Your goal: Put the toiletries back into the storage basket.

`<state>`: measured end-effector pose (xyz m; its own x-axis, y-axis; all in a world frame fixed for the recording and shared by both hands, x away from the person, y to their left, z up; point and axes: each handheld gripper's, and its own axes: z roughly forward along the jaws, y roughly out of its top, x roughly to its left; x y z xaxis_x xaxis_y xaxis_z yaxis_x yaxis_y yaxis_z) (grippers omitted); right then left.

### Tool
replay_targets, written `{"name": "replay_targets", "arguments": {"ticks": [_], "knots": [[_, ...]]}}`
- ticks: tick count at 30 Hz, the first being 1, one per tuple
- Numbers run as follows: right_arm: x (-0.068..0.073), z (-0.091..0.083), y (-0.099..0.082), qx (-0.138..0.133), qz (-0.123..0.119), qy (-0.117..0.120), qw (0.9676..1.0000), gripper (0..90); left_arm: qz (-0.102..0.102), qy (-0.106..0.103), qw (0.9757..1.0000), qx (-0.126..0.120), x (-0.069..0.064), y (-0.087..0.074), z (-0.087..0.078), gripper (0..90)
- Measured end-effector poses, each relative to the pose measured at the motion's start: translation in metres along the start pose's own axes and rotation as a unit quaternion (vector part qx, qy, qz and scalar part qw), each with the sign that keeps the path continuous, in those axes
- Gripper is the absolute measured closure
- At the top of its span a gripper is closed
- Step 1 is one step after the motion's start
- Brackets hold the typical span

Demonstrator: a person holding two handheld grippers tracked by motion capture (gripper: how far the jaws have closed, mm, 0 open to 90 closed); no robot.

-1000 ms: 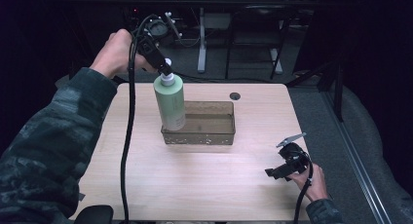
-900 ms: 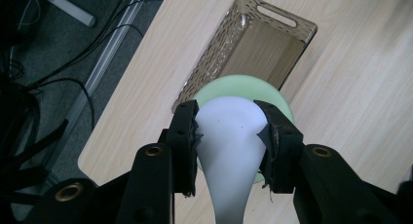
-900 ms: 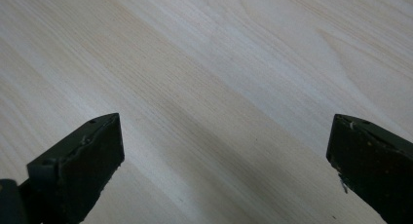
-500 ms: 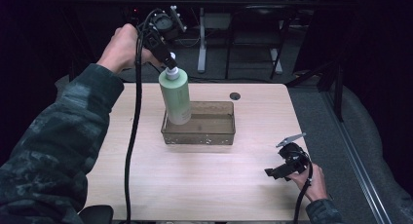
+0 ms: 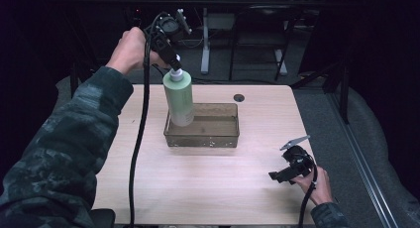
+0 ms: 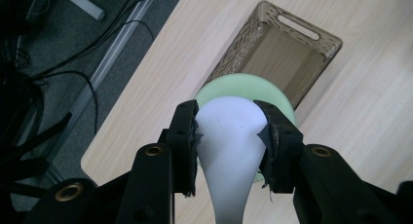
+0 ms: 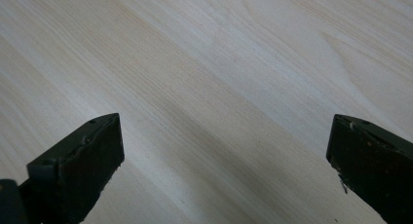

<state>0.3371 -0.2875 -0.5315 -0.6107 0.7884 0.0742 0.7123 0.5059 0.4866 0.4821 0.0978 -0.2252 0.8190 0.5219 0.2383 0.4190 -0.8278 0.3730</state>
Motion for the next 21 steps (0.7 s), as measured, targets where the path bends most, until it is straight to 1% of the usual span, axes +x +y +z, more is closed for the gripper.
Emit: {"name": "replay_targets", "arguments": {"ticks": [3,6,7,8,9,10,13,14,16,18,21], "knots": [[0.0,0.001,0.0,0.002,0.0,0.001,1.0,0.0,-0.009,0.001,1.0,-0.001,0.002,-0.001,0.006,63.2],[0.001,0.001,0.0,0.001,0.003,0.005,1.0,0.0,-0.009,0.002,1.0,-0.001,0.003,-0.002,0.009,63.2],[0.0,0.001,0.0,0.001,0.0,0.003,1.0,0.0,-0.014,0.001,0.9999,0.001,0.003,-0.002,0.011,63.2],[0.001,0.001,0.0,0.001,0.001,0.003,1.0,0.0,-0.012,0.002,0.9999,-0.001,0.004,-0.003,0.012,63.2],[0.001,0.001,0.0,0.001,0.001,0.003,1.0,0.0,-0.016,0.001,0.9999,-0.004,0.003,-0.003,0.014,63.2],[0.001,0.0,0.0,0.0,0.0,0.003,1.0,0.0,-0.017,0.0,0.9998,0.0,0.004,-0.003,0.017,63.2],[0.001,0.0,0.0,0.0,0.0,0.003,1.0,0.0,-0.018,0.002,0.9998,-0.001,0.004,-0.003,0.02,63.2],[0.001,0.0,0.0,0.001,0.001,0.003,1.0,0.0,-0.016,-0.002,0.9999,0.005,0.004,-0.002,0.022,63.2],[0.001,0.0,0.0,0.001,0.001,0.003,1.0,0.0,-0.019,-0.001,0.9998,0.003,0.004,-0.002,0.024,63.2],[0.001,0.0,0.0,0.0,0.001,0.002,1.0,0.0,-0.021,-0.005,0.9998,0.007,0.004,-0.003,0.029,63.2],[0.001,0.0,0.0,0.001,0.001,0.003,1.0,0.0,-0.023,-0.007,0.9997,0.006,0.004,-0.005,0.034,63.2]]}}
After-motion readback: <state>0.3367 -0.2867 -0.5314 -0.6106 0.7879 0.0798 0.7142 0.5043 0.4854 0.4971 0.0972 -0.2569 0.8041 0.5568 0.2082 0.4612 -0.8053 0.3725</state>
